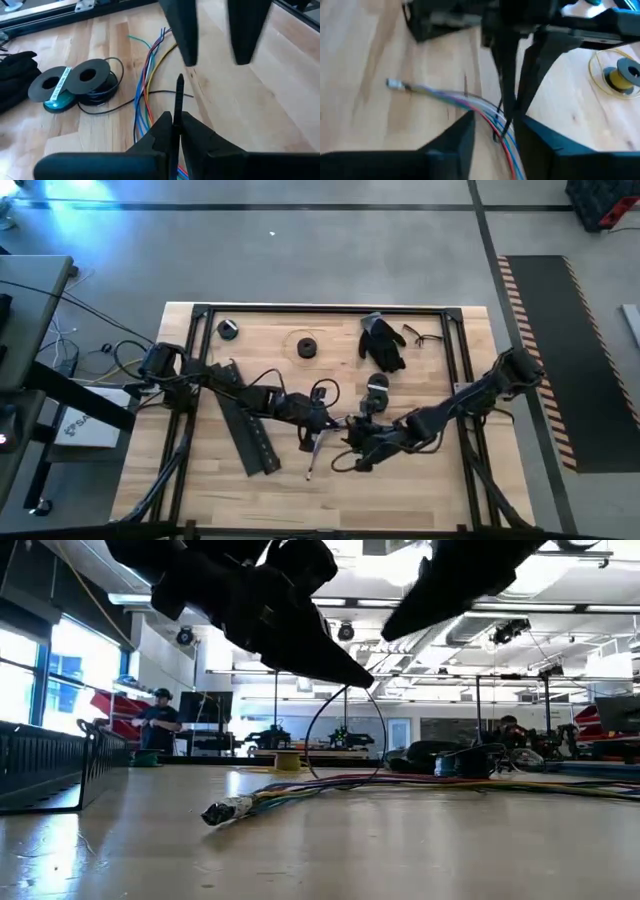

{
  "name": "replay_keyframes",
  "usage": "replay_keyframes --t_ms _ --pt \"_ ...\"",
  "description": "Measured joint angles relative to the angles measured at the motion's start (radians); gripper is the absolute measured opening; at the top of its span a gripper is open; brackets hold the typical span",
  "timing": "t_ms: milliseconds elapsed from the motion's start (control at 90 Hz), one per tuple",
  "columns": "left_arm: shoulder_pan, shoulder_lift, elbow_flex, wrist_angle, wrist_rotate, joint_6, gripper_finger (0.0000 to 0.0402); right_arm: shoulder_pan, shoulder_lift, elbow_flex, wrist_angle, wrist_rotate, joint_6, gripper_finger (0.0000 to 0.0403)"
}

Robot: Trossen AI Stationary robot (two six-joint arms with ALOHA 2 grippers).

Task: Ziptie cables
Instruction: Wrap the cables together using a black zip tie

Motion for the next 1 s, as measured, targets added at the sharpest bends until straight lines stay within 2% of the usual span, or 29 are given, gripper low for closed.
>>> replay_keyframes --t_ms 111,233,389,833,1000 --pt "-0.003 0.000 0.000 -0.006 -0.005 0.000 0.0010 -0.026 0.014 -0.001 -0.021 0.010 0.050 0.0177" --pt "-0.007 0.000 0.000 -0.005 -0.007 0.000 0.0010 -0.042 0.028 -0.001 0.003 0.000 0.053 0.0174" --pt "-0.007 0.000 0.000 -0.006 -0.008 -0.001 0.0010 -0.061 0.028 -0.001 0.017 -0.070 0.055 0.0134" --pt "-0.007 -0.001 0.000 -0.005 -0.008 -0.003 0.0009 -0.058 0.057 -0.002 0.029 -0.054 0.045 0.0012" --pt "-0.006 -0.002 0.000 0.000 -0.009 -0.002 0.0009 -0.041 0.057 -0.002 -0.001 -0.013 0.065 0.0002"
